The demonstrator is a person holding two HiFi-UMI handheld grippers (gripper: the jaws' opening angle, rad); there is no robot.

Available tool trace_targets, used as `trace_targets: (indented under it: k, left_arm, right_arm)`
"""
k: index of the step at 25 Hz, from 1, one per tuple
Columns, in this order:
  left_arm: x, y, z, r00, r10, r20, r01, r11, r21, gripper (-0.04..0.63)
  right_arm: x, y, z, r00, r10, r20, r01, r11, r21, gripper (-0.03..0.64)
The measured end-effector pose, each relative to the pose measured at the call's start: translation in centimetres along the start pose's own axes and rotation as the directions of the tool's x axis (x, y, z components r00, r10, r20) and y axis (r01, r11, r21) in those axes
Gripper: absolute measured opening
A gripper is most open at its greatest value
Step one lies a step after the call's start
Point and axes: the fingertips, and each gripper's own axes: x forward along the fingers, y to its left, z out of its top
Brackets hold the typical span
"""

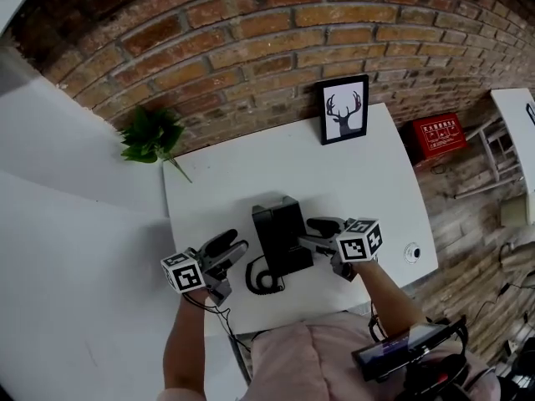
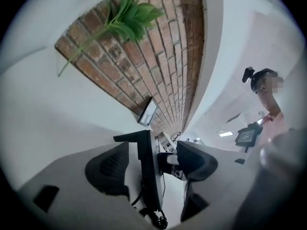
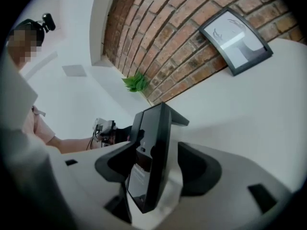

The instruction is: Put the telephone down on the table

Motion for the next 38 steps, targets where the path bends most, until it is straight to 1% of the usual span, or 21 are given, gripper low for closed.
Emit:
trace_targets:
  k: [3, 5, 6, 7, 8, 9, 10, 12, 14, 15, 16, 17, 19, 21, 22, 23, 25, 27, 29, 32, 38]
  left_arm:
    - [-0.8, -2.4, 1.7, 0.995, 0.04, 0.087, -0.052, 0.989, 0.135, 0.273]
    - [-1.1, -4.8, 3.3, 0.983, 0.067, 0.171, -0.1, 0.976, 0.196, 0.251]
    - [-1.3, -6.1, 4.5, 0.97, 0.091, 0.226, -0.142, 0.965, 0.219, 0.234]
    - [-1.7, -7.4, 5.9, 0.949, 0.126, 0.29, -0.201, 0.948, 0.247, 0.209]
    - [-2.2, -8.8, 7.4, 0.919, 0.165, 0.359, -0.274, 0.92, 0.28, 0.179]
    - [-2.7, -10.4, 8.9, 0.882, 0.195, 0.428, -0.35, 0.881, 0.319, 0.159]
    - [-3.2, -12.1, 10.3, 0.845, 0.211, 0.491, -0.419, 0.833, 0.362, 0.139]
    - [-4.1, -15.9, 12.8, 0.771, 0.225, 0.595, -0.543, 0.72, 0.432, 0.103]
    - [-4.7, -19.3, 14.6, 0.697, 0.238, 0.676, -0.655, 0.596, 0.464, 0.039]
    - [-5.0, -20.7, 15.2, 0.663, 0.246, 0.707, -0.7, 0.54, 0.468, 0.012]
    - [-5.2, -21.9, 15.5, 0.635, 0.251, 0.731, -0.733, 0.494, 0.467, 0.0]
    - [-5.2, -23.0, 15.7, 0.614, 0.248, 0.749, -0.755, 0.46, 0.466, 0.0]
    - [-5.2, -24.7, 15.8, 0.587, 0.234, 0.775, -0.783, 0.407, 0.47, 0.0]
    - [-5.1, -25.6, 15.7, 0.572, 0.228, 0.788, -0.803, 0.35, 0.482, 0.0]
    - [-5.0, -25.9, 15.7, 0.569, 0.228, 0.79, -0.809, 0.327, 0.488, 0.0]
    - [-4.9, -26.0, 15.6, 0.567, 0.228, 0.792, -0.813, 0.312, 0.492, 0.0]
    - [-4.8, -26.3, 15.4, 0.569, 0.22, 0.792, -0.813, 0.298, 0.501, 0.0]
    - [-4.4, -26.7, 14.9, 0.577, 0.211, 0.789, -0.807, 0.291, 0.513, 0.0]
    - [-4.0, -27.1, 14.5, 0.586, 0.211, 0.782, -0.802, 0.292, 0.522, 0.0]
    - [-3.6, -27.3, 14.0, 0.594, 0.22, 0.774, -0.799, 0.279, 0.533, 0.0]
    - [-3.1, -27.1, 13.7, 0.612, 0.225, 0.758, -0.784, 0.304, 0.542, 0.0]
  right_arm:
    - [-0.6, 0.4, 0.8, 0.999, -0.022, 0.026, 0.023, 0.999, -0.032, 0.279]
    - [-1.5, 1.2, 1.9, 0.998, -0.033, 0.059, 0.037, 0.997, -0.061, 0.278]
    - [-1.9, 1.8, 2.9, 0.996, -0.037, 0.082, 0.044, 0.996, -0.083, 0.275]
    - [-2.4, 2.6, 4.0, 0.993, -0.038, 0.109, 0.05, 0.993, -0.109, 0.271]
    - [-2.9, 3.6, 5.3, 0.989, -0.035, 0.14, 0.055, 0.989, -0.139, 0.265]
    - [-3.4, 4.9, 6.8, 0.984, -0.031, 0.175, 0.061, 0.983, -0.174, 0.254]
    - [-4.0, 6.3, 8.4, 0.977, -0.025, 0.211, 0.071, 0.974, -0.215, 0.233]
    - [-5.3, 9.6, 11.8, 0.956, -0.015, 0.291, 0.112, 0.941, -0.32, 0.196]
    - [-6.8, 13.1, 15.0, 0.922, -0.013, 0.386, 0.192, 0.883, -0.428, 0.11]
    - [-7.6, 14.9, 16.3, 0.901, -0.01, 0.433, 0.237, 0.849, -0.473, 0.06]
    - [-8.4, 16.4, 17.3, 0.88, -0.004, 0.475, 0.278, 0.815, -0.509, 0.012]
    - [-9.0, 17.8, 18.0, 0.861, 0.002, 0.508, 0.314, 0.784, -0.535, 0.006]
    - [-10.1, 19.8, 18.9, 0.831, 0.006, 0.556, 0.372, 0.738, -0.563, 0.006]
    - [-10.6, 20.9, 19.2, 0.811, -0.006, 0.585, 0.422, 0.698, -0.579, 0.005]
    - [-10.8, 21.3, 19.2, 0.803, -0.014, 0.596, 0.446, 0.678, -0.585, 0.005]
    - [-10.9, 21.5, 19.2, 0.795, -0.022, 0.607, 0.467, 0.661, -0.587, 0.006]
    - [-11.1, 21.7, 19.1, 0.78, -0.037, 0.625, 0.497, 0.643, -0.583, 0.005]
    - [-11.3, 21.8, 19.0, 0.77, -0.049, 0.636, 0.514, 0.638, -0.574, 0.005]
    - [-11.7, 22.0, 19.0, 0.762, -0.052, 0.646, 0.524, 0.635, -0.567, 0.005]
    - [-12.2, 22.1, 19.1, 0.753, -0.068, 0.655, 0.543, 0.627, -0.559, 0.005]
    - [-12.7, 22.7, 19.2, 0.736, -0.079, 0.672, 0.559, 0.63, -0.539, 0.003]
